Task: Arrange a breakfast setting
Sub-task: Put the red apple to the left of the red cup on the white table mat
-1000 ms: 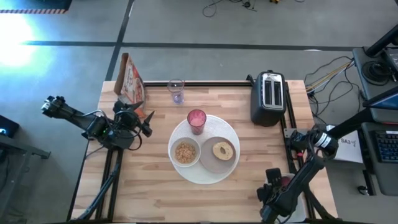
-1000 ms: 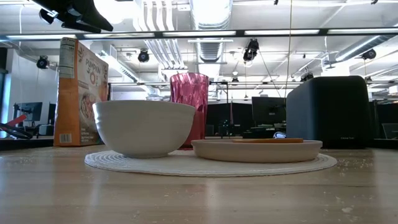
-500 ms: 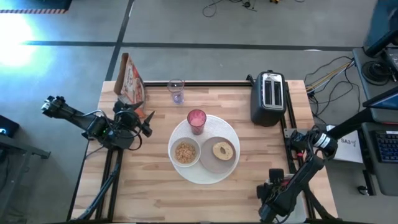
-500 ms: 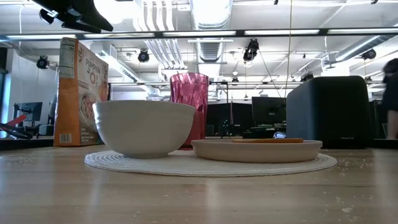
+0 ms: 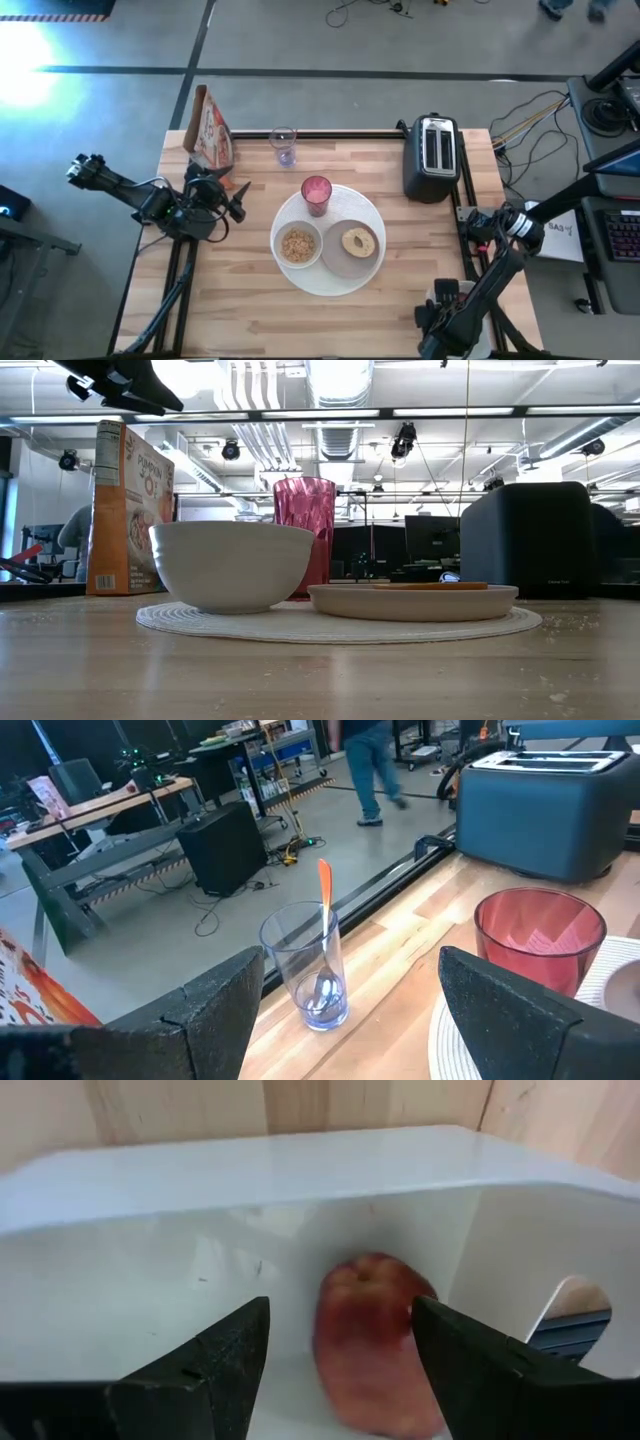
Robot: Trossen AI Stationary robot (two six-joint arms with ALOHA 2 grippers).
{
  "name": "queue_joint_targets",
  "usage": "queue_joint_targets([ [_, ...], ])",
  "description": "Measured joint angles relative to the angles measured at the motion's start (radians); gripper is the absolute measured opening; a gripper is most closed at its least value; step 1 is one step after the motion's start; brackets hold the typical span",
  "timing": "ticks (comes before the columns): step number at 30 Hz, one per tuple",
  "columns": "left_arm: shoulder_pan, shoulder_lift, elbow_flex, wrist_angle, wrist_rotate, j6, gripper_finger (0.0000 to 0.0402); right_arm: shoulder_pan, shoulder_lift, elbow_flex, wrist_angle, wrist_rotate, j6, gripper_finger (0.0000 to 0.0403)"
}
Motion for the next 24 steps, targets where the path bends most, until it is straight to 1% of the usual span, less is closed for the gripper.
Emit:
queue_joint_targets([
  [8,0.000,0.013,0.000,0.002,0.001,0.000,0.0283,0.004,-0.009,0.018,-0.006,0.002,0.030,0.0235],
  [14,-0.001,0.017,0.000,0.002,0.025,0.000,0.0283,0.013,-0.015,0.019,-0.049,-0.005,0.029,0.0235],
  [18,-0.001,0.017,0.000,0.002,0.029,0.000,0.0283,0.040,-0.037,0.019,-0.083,-0.025,0.020,0.0235],
  [24,0.000,0.016,0.000,0.002,0.029,0.000,0.0283,0.077,-0.059,0.000,-0.078,-0.032,0.014,0.0235],
])
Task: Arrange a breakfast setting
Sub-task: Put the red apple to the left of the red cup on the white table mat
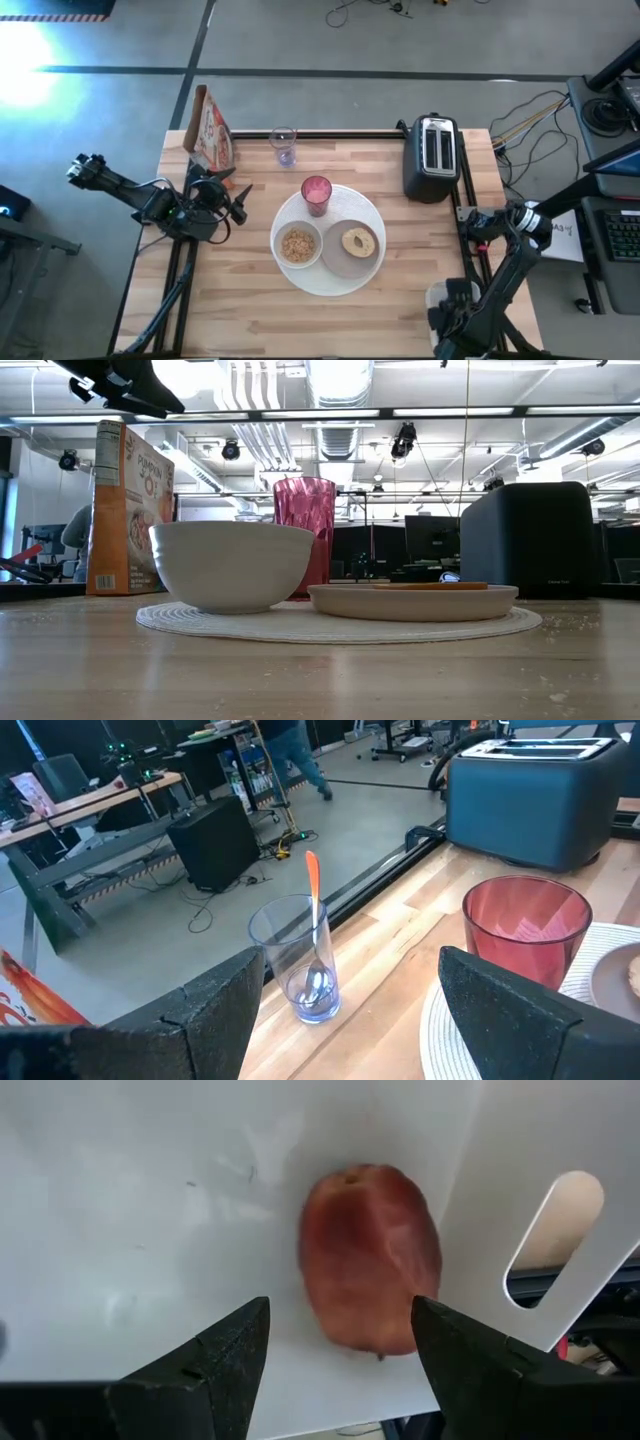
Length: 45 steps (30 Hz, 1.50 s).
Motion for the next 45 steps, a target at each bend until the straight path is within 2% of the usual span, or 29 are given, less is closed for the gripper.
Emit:
queue_joint_targets([
  [8,0.001,0.000,0.000,0.000,0.000,0.000,0.0283,0.005,-0.001,-0.088,0.001,-0.001,-0.049,0.0235],
  [14,0.000,0.000,0.000,0.003,0.000,0.000,0.0283,0.009,-0.006,-0.158,0.073,-0.007,-0.071,0.0235],
  [25,0.000,0.000,0.000,0.003,0.001,0.000,0.0283,0.009,-0.004,-0.252,0.168,-0.004,0.022,0.0235],
  [31,0.000,0.000,0.000,0.003,0.002,0.000,0.0283,0.009,-0.003,-0.259,0.180,-0.004,0.053,0.0233],
  [35,0.000,0.000,0.000,0.003,0.002,0.000,0.0283,0.009,-0.002,-0.257,0.180,-0.005,0.056,0.0212],
  [42,0.000,0.000,0.000,0.004,0.002,0.000,0.0283,0.009,-0.002,-0.257,0.184,-0.005,0.052,0.0148],
  [45,0.000,0.000,0.000,0.004,0.002,0.000,0.0283,0.009,-0.002,-0.258,0.185,-0.006,0.052,0.0145],
])
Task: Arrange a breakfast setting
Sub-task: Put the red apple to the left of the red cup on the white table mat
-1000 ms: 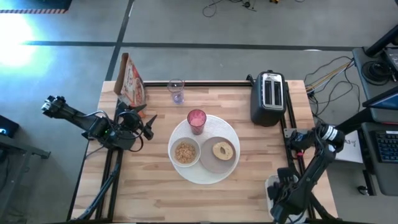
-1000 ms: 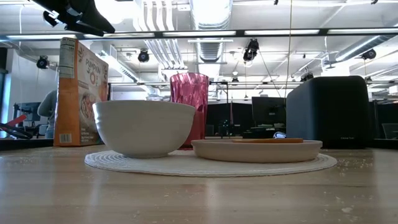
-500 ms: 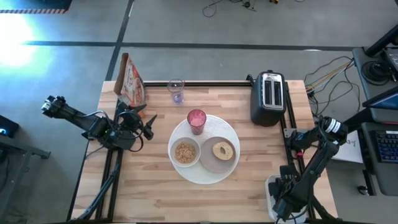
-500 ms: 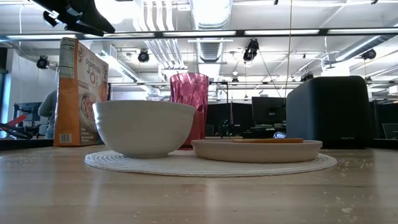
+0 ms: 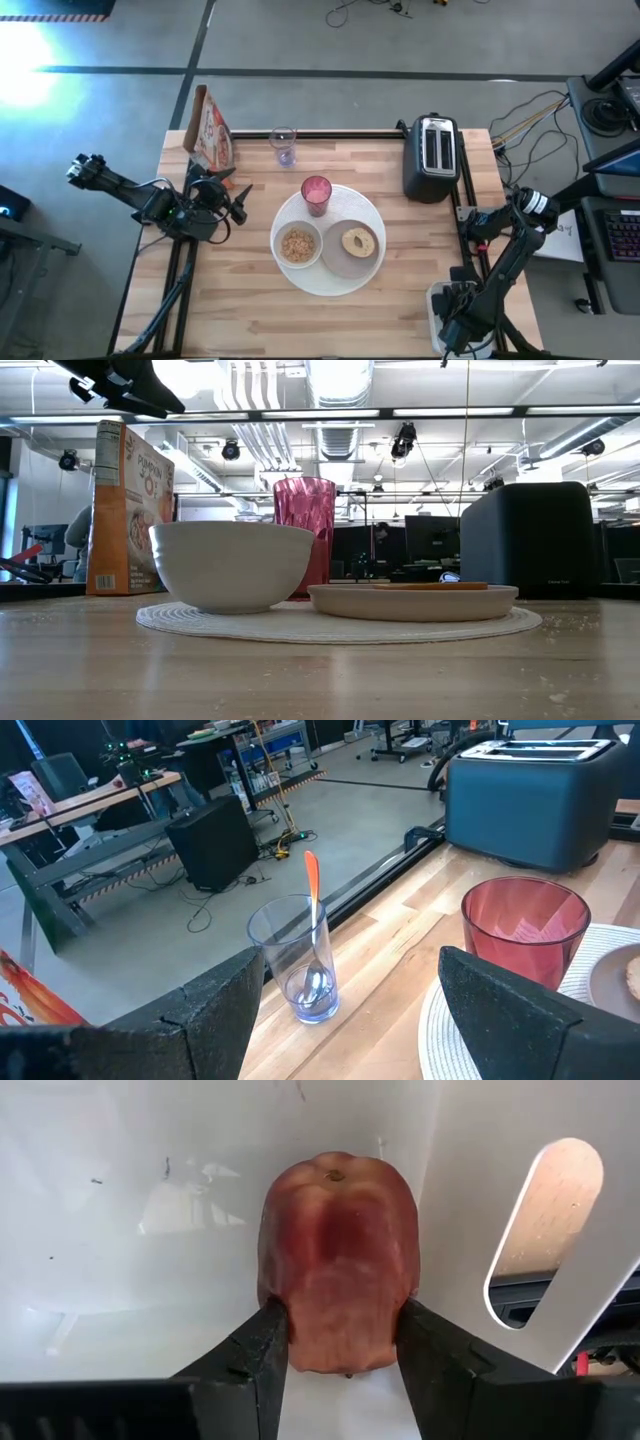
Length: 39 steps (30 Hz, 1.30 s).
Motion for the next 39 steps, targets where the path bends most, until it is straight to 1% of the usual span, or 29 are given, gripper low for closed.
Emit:
queue_joint_targets([
  [4,0.000,0.000,0.000,0.000,0.000,0.000,0.0283,0.000,-0.013,0.013,-0.007,0.000,-0.015,0.0145],
  [8,0.000,0.000,0.000,0.000,0.001,0.000,0.0283,0.000,-0.067,0.048,-0.034,-0.002,-0.011,0.0143],
  [10,0.000,0.000,0.000,0.000,0.001,0.000,0.0283,0.001,-0.098,0.060,-0.041,-0.001,0.017,0.0141],
  [13,0.000,0.000,0.000,0.000,0.001,0.000,0.0283,0.003,-0.164,0.077,-0.003,-0.001,0.087,0.0141],
  [16,0.000,0.000,0.000,0.001,0.001,0.000,0.0283,0.002,-0.224,0.080,-0.037,0.000,0.138,0.0141],
  [22,0.000,0.000,0.000,0.000,0.001,0.000,0.0283,0.001,-0.322,0.081,-0.018,0.001,0.230,0.0141],
  [25,0.000,0.000,0.000,0.000,0.001,0.000,0.0283,0.001,-0.369,0.081,-0.009,0.031,0.294,0.0141],
  [27,-0.001,0.000,0.000,0.000,0.002,0.000,0.0283,0.001,-0.406,0.081,0.009,0.090,0.329,0.0141],
  [29,-0.001,0.000,0.000,0.000,0.001,0.000,0.0283,0.001,-0.437,0.082,0.016,0.175,0.363,0.0141],
  [32,-0.001,0.000,0.000,-0.001,0.006,0.000,0.0283,-0.002,-0.483,0.082,0.052,0.331,0.378,0.0141],
  [35,0.000,0.000,0.000,-0.001,0.023,0.002,0.0283,-0.002,-0.516,0.082,0.046,0.479,0.395,0.0141],
  [39,0.000,0.000,0.000,-0.001,0.023,0.005,0.0283,-0.006,-0.531,0.082,0.046,0.702,0.378,0.0141],
])
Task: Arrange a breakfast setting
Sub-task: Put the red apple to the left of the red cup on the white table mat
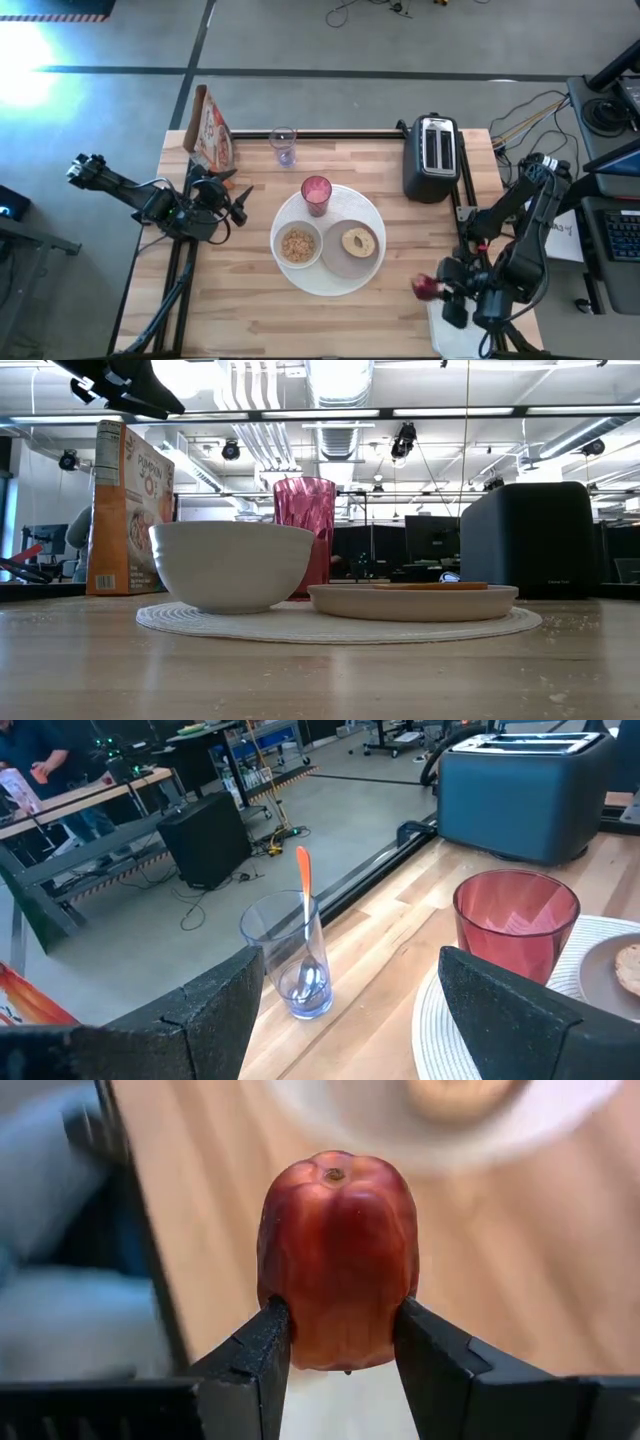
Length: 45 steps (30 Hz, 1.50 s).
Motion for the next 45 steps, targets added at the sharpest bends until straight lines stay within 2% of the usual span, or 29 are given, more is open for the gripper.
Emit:
queue_joint_targets([
  [8,0.001,0.000,0.000,-0.006,0.001,0.003,0.0283,-0.092,0.043,-0.010,-0.001,0.470,-0.023,0.0141],
  [12,0.000,0.000,0.000,-0.005,0.003,0.003,0.0283,-0.178,0.084,-0.014,0.000,0.582,-0.052,0.0141],
  [19,0.000,-0.010,0.000,-0.004,0.004,0.003,0.0283,-0.358,0.177,-0.019,0.003,0.591,-0.113,0.0141],
  [28,0.000,-0.038,0.000,0.019,0.005,0.002,0.0283,-0.596,0.263,-0.031,0.027,0.551,-0.163,0.0141],
  [31,0.000,-0.046,0.000,0.037,0.005,0.002,0.0283,-0.659,0.284,-0.038,0.119,0.541,-0.257,0.0141],
  [39,0.000,-0.057,0.000,0.075,0.005,0.029,0.0283,-0.797,0.353,-0.072,0.552,0.434,-0.650,0.0141],
  [45,0.000,-0.068,0.000,0.079,0.005,0.033,0.0283,-0.883,0.428,-0.075,0.624,0.380,-0.721,0.0141],
])
